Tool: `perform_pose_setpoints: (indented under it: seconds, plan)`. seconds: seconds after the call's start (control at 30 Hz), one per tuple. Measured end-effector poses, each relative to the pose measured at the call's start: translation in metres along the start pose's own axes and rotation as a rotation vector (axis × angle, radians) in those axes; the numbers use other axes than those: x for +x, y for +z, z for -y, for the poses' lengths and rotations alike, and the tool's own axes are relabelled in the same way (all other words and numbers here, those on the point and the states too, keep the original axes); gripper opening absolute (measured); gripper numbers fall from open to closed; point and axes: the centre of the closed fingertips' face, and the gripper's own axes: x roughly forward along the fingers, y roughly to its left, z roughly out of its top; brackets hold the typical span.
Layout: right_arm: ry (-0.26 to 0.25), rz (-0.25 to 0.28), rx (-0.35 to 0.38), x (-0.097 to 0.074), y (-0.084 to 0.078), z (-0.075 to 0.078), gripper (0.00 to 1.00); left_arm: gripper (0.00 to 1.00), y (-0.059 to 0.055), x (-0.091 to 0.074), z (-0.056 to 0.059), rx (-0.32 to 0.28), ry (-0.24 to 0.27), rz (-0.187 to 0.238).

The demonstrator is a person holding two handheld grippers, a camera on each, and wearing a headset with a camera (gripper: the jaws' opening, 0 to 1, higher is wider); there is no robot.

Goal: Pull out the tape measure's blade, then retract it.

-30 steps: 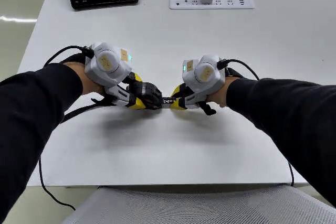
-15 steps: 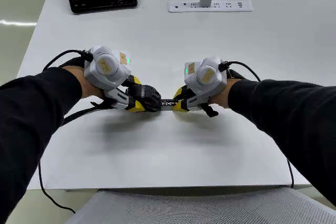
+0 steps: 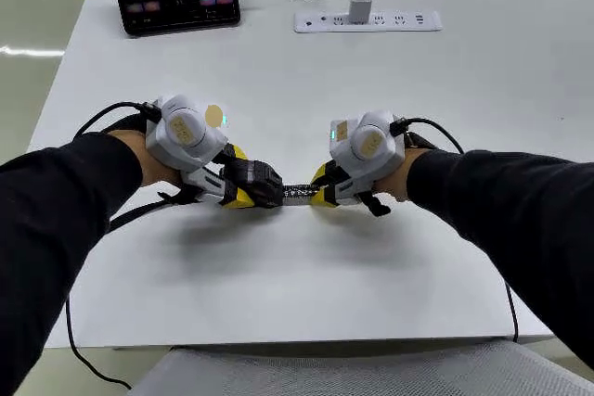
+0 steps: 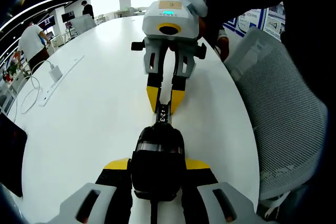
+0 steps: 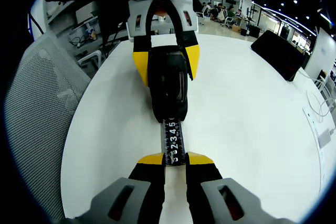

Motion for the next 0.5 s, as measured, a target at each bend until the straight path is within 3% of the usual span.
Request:
perform_pose_setpoints:
  seconds: [0.5]
  plan:
    - [-0.007, -0.012, 0.001, -0.0066, -0.0096, 0.002, 0.09, 0.32, -0.0002, 0.0, -0.0001, 0.0, 0.008, 0.005]
